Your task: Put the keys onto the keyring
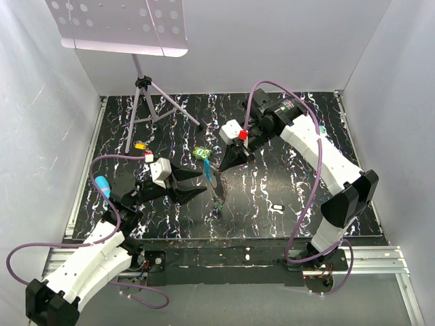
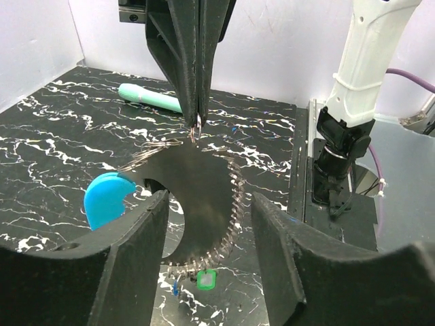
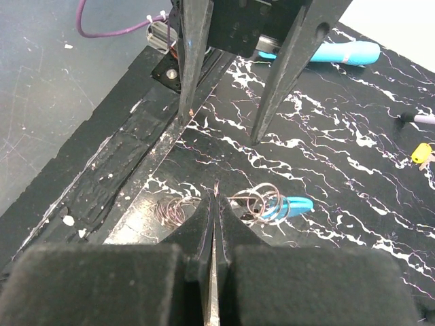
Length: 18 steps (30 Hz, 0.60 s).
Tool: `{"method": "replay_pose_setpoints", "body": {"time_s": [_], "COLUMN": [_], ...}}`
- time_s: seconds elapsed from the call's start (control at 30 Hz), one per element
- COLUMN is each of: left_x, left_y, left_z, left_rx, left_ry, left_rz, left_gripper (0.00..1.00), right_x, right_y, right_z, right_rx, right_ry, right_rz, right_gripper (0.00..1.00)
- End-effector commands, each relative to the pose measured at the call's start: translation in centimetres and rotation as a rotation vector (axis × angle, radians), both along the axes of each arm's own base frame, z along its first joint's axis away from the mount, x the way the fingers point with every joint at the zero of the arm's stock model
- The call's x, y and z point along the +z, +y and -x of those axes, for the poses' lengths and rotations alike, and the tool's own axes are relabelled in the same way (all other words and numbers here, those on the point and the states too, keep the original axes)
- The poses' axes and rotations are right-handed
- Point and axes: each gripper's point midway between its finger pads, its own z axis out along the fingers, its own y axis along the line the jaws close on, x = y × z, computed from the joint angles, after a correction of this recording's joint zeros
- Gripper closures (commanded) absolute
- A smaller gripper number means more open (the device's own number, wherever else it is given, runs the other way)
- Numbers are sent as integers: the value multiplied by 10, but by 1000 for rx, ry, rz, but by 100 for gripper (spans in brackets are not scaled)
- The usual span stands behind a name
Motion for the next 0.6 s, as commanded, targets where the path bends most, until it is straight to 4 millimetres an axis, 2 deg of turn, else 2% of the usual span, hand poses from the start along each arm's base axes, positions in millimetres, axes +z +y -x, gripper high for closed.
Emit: {"method": "replay_pose_setpoints", "body": {"time_s": [0.0,0.57], "left_x": [25,28], "left_y": [-5,-25], "left_z": [0,-12], "left_rx": [10,16], "left_ry": [-55,-105], "left_rz": [42,14], "left_gripper": [52,63], "right_x": [11,12], "right_y": [-18,-13], "right_z": [37,41], "right_rx": [31,40], "right_ry": [150,186], "right_rz": [41,38], "right_gripper": [99,99]}}
